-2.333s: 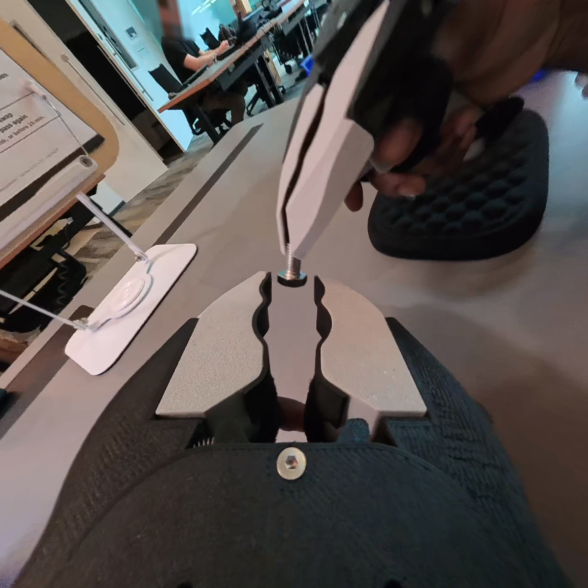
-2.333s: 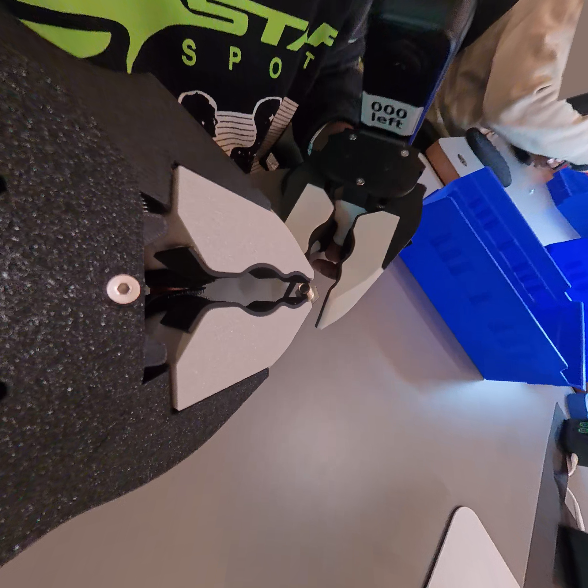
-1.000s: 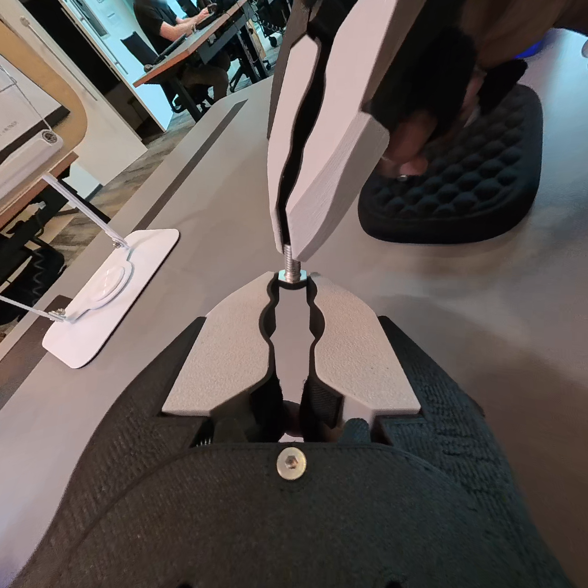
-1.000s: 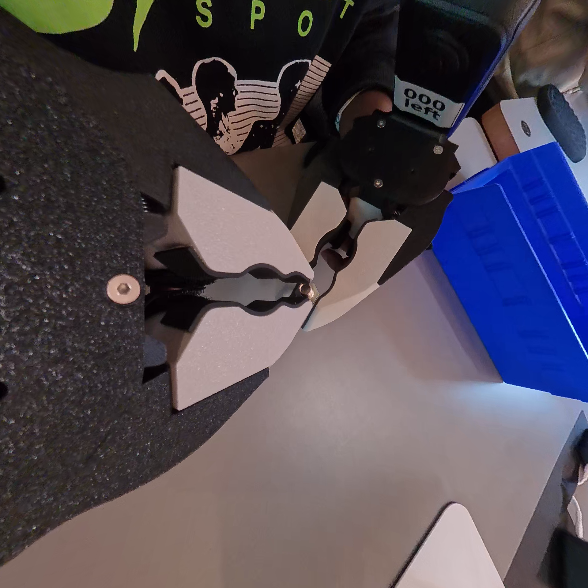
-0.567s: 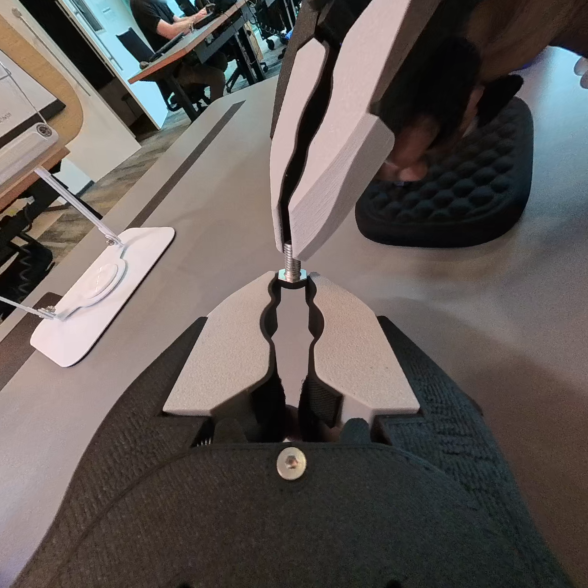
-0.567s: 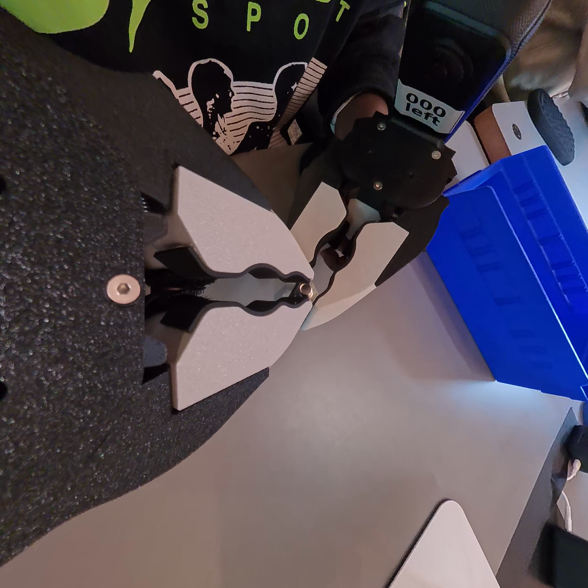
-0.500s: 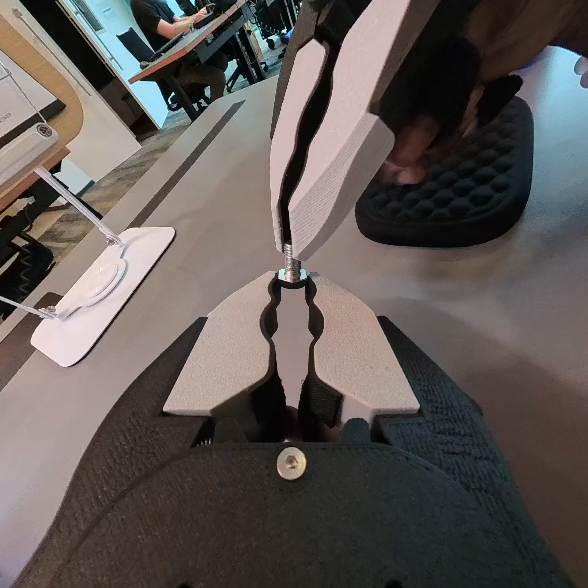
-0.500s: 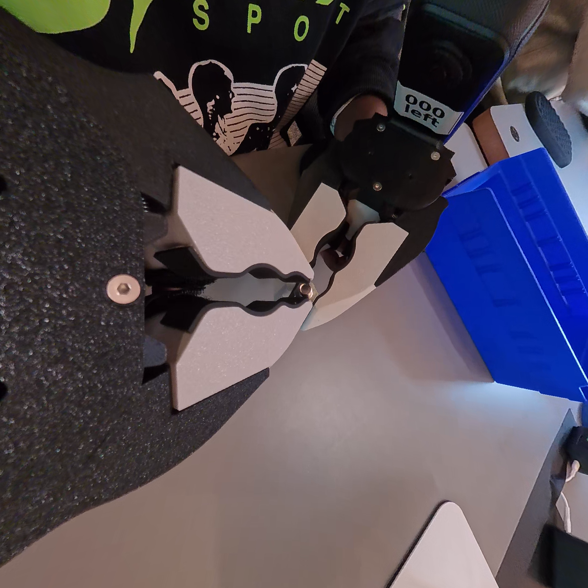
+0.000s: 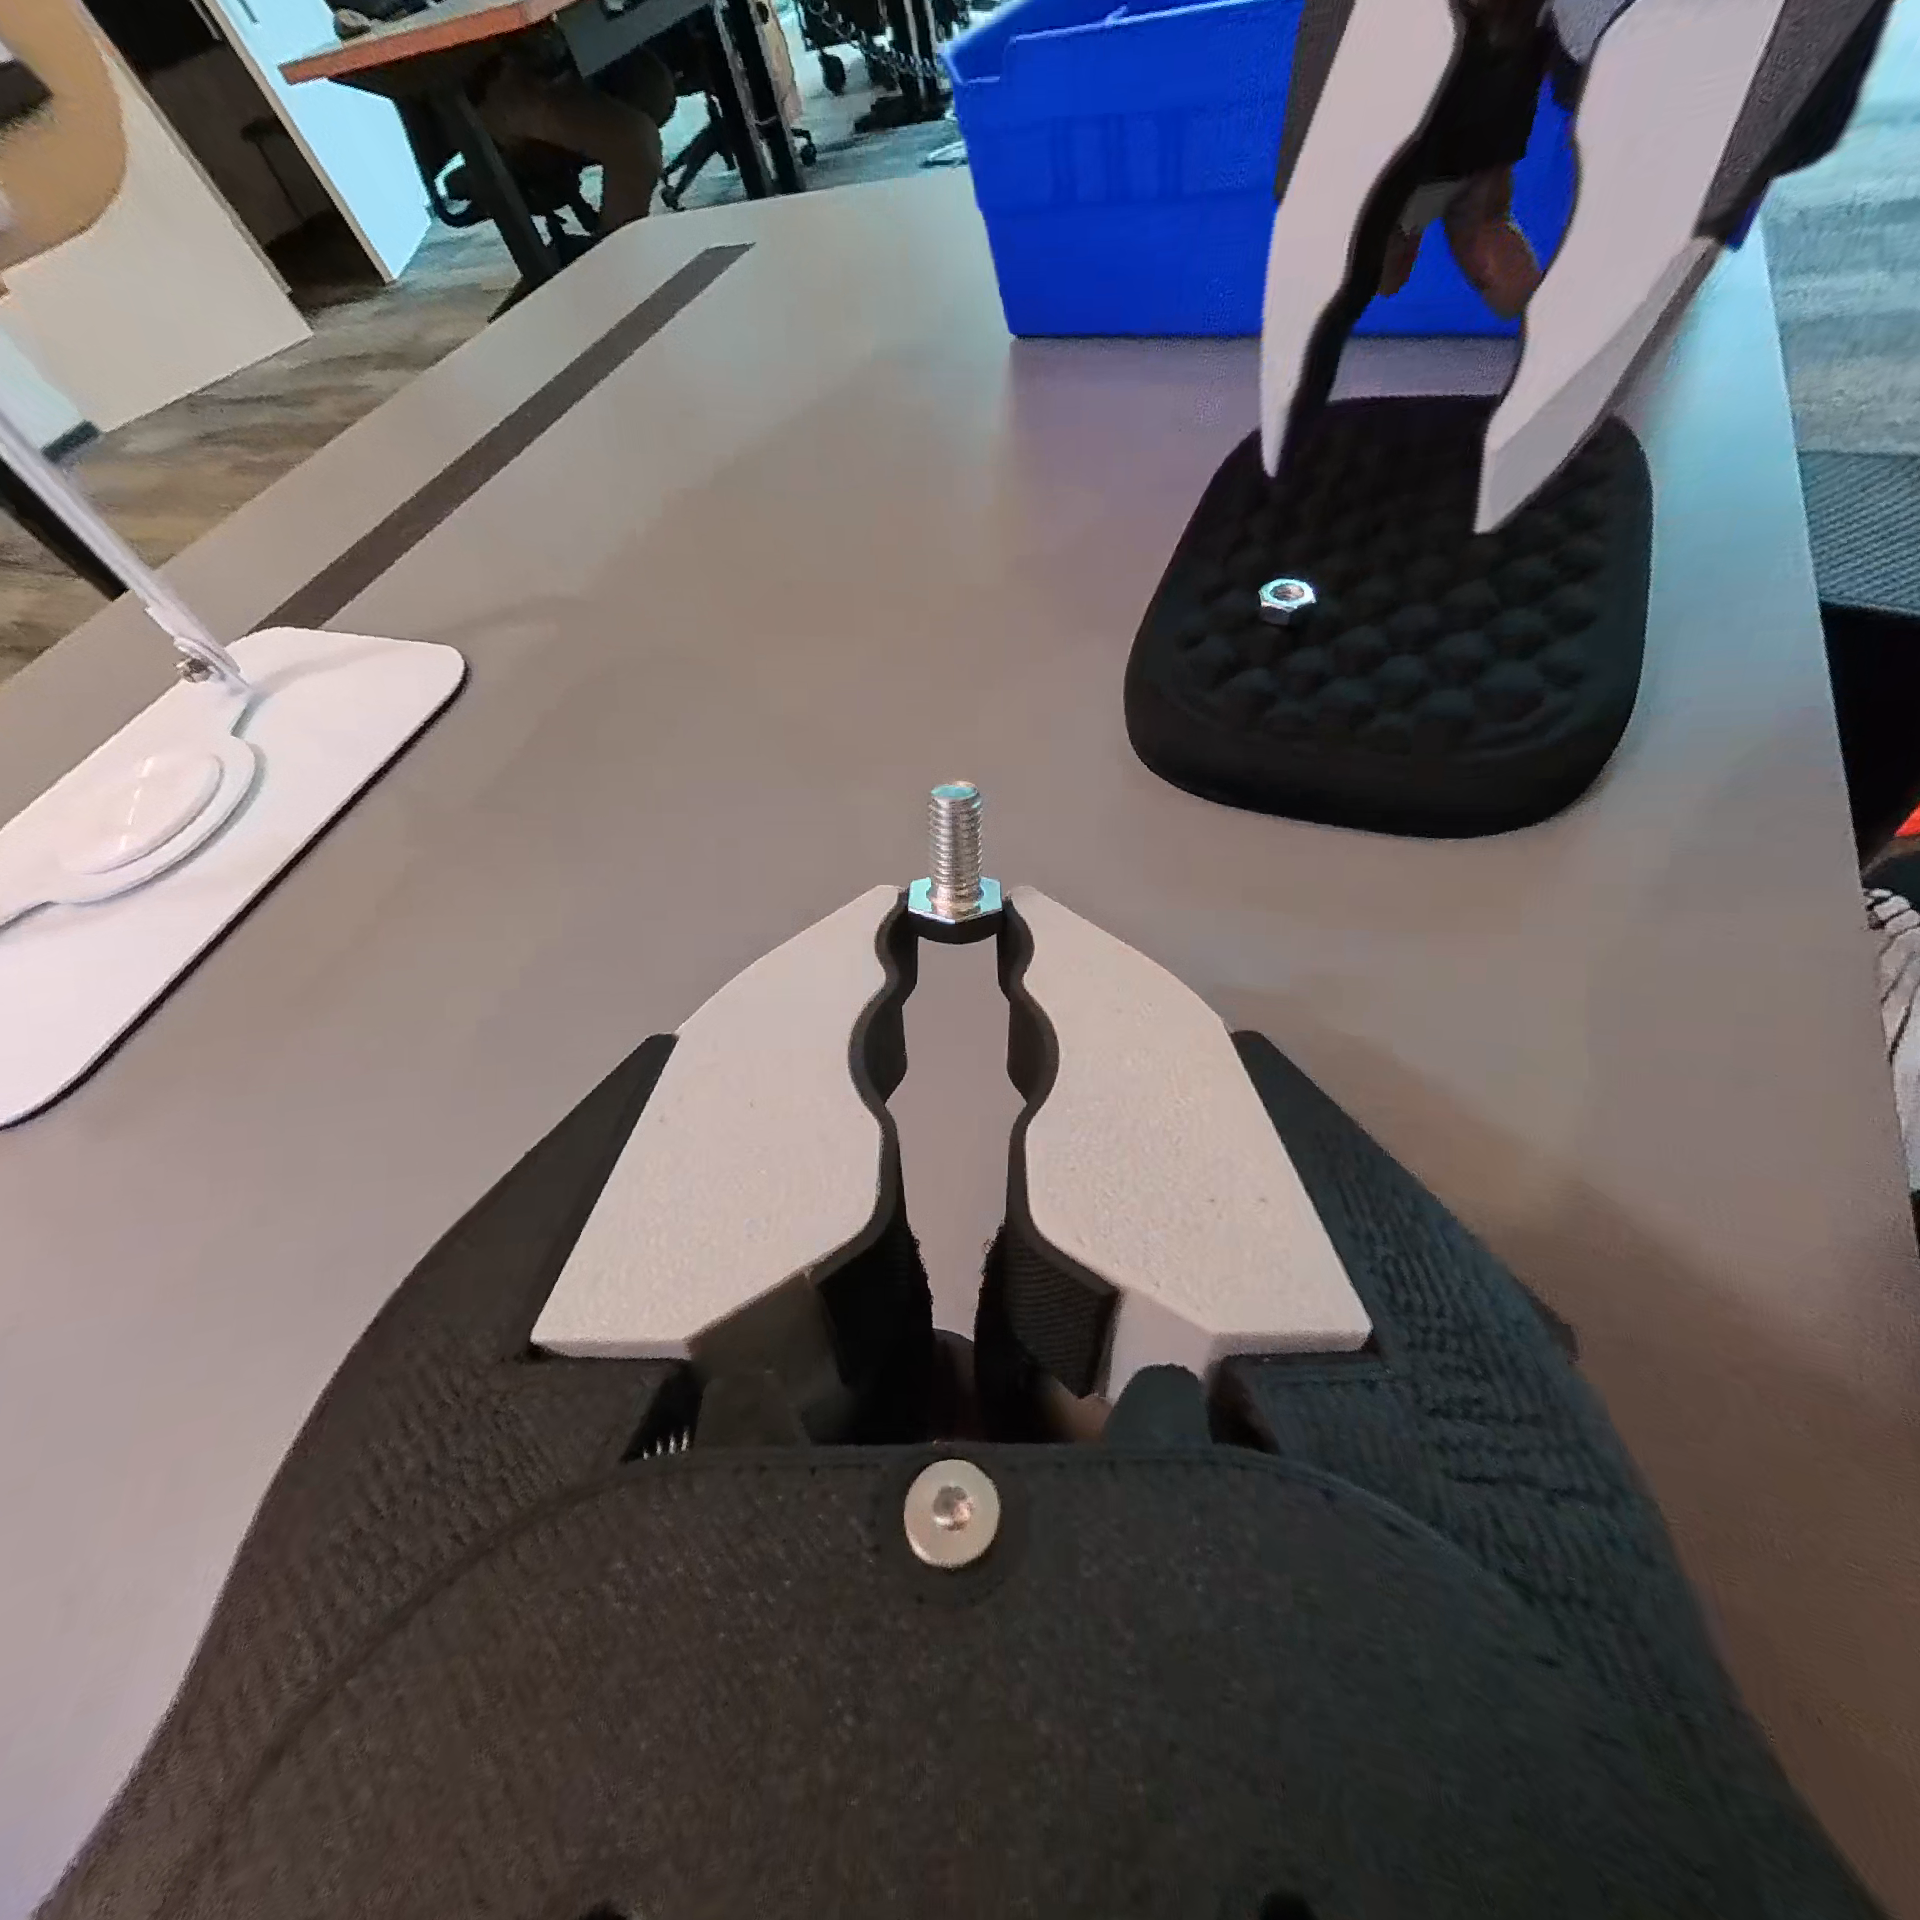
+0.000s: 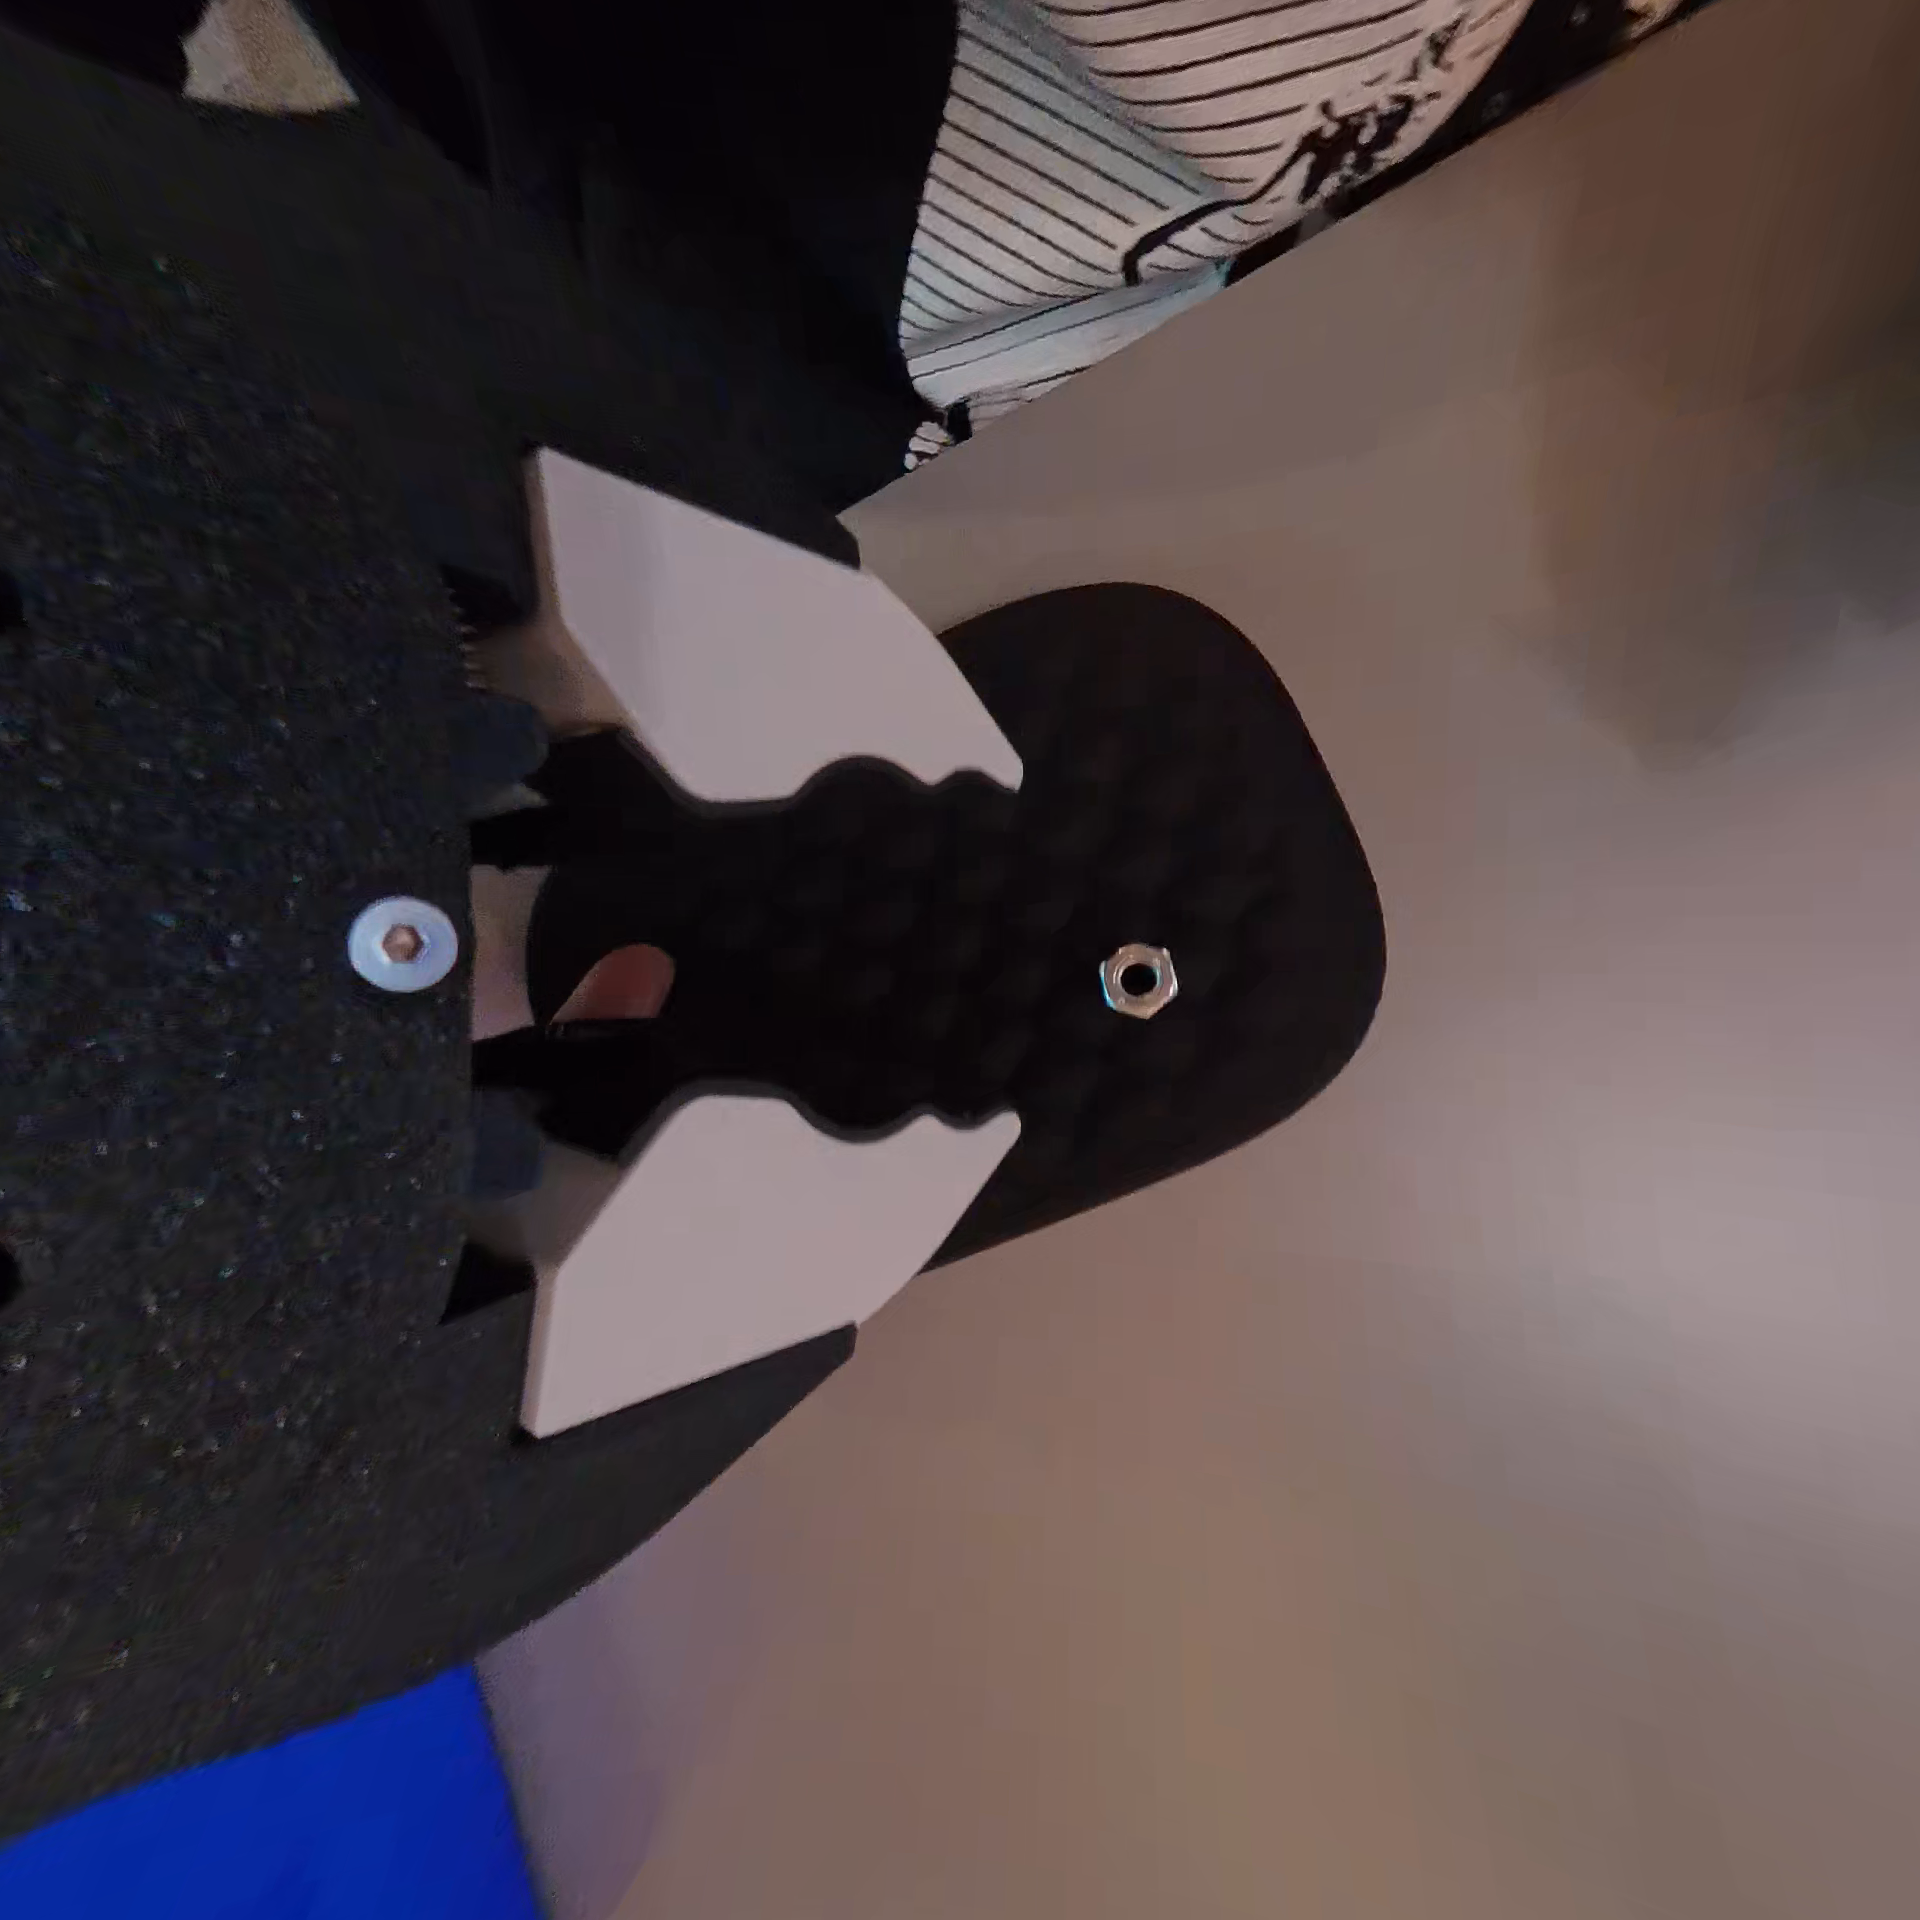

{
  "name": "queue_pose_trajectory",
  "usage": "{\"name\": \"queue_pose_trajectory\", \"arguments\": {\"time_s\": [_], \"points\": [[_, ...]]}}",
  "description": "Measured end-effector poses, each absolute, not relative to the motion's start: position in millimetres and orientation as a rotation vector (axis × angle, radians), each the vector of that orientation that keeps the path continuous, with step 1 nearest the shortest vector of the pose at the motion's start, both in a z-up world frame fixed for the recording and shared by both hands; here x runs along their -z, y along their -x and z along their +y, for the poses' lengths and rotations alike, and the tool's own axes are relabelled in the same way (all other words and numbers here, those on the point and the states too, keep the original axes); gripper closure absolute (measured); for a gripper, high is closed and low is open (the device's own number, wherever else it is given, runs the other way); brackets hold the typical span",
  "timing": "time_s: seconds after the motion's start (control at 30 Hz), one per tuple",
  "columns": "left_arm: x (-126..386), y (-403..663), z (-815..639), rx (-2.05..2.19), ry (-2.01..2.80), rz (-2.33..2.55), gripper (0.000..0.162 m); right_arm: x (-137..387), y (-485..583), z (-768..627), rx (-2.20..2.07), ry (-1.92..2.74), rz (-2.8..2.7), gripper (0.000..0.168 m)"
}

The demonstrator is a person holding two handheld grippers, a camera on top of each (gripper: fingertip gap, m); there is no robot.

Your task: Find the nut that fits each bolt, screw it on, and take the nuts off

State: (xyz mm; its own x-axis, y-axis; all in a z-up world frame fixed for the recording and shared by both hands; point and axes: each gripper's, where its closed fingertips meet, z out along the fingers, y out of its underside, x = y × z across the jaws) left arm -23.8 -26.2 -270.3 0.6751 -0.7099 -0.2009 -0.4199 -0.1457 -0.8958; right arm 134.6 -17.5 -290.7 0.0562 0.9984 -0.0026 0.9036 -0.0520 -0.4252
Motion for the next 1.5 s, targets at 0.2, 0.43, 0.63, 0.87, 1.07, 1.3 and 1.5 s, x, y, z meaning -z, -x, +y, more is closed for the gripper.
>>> {"name": "queue_pose_trajectory", "arguments": {"time_s": [0.2,0.43,0.63,0.87,1.07,1.3,1.5], "points": [[276,18,-31,0.333,1.78,0.966,0.147,293,-116,-16,-0.455,1.847,-2.077,0.144],[276,18,-32,0.364,1.791,0.963,0.147,300,-116,-10,-0.361,1.57,-2.306,0.147],[279,15,-34,0.362,1.795,0.991,0.147,301,-111,-11,-0.317,1.325,-2.508,0.148],[281,14,-35,0.376,1.802,1.002,0.147,305,-109,-11,-0.304,1.297,-2.609,0.153],[281,13,-35,0.375,1.8,1.006,0.147,305,-108,-12,-0.333,1.36,-2.591,0.154],[276,7,-41,0.522,1.794,0.982,0.147,245,-48,-29,-0.599,1.202,-2.343,0.154],[279,-7,-58,0.794,1.864,1.02,0.147,224,-3,-54,-0.564,0.865,-2.449,0.154]]}}
